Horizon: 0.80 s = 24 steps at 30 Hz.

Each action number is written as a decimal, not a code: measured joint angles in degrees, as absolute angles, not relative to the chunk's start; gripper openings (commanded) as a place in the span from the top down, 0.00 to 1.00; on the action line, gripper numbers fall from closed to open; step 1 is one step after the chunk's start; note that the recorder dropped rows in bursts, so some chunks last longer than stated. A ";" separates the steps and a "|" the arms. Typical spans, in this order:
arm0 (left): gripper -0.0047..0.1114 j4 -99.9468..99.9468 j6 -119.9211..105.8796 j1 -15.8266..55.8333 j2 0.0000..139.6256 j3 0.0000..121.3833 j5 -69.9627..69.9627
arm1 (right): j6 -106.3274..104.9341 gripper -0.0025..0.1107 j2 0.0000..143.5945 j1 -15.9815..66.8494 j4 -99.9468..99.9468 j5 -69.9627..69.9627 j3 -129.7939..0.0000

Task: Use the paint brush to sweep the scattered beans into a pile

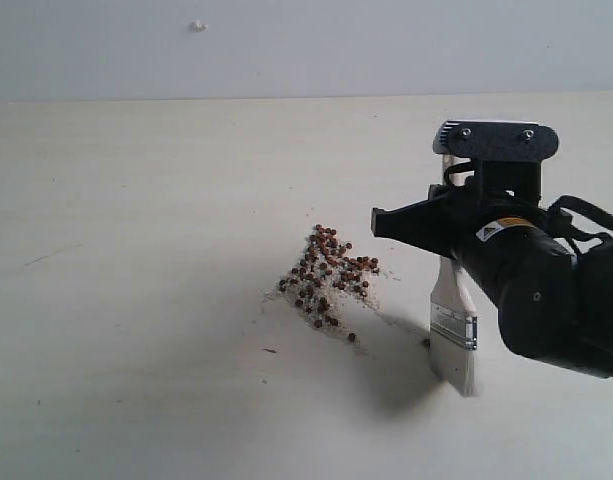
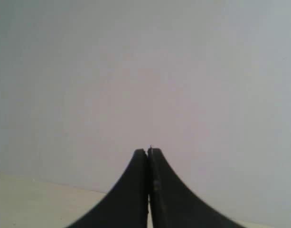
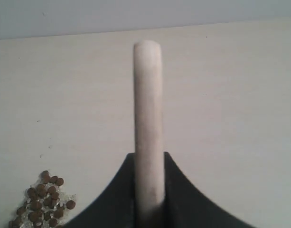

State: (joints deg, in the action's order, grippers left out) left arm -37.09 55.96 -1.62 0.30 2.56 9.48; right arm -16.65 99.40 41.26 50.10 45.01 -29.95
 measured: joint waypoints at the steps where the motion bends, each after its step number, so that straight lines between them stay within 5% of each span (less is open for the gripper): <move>1: 0.96 -37.09 55.96 -1.62 0.30 2.56 9.48 | -16.51 0.98 100.90 41.26 49.40 45.26 -31.51; 24: 0.96 -37.09 55.96 -1.62 0.30 2.56 9.48 | -22.56 0.98 113.04 41.26 47.09 40.36 -50.92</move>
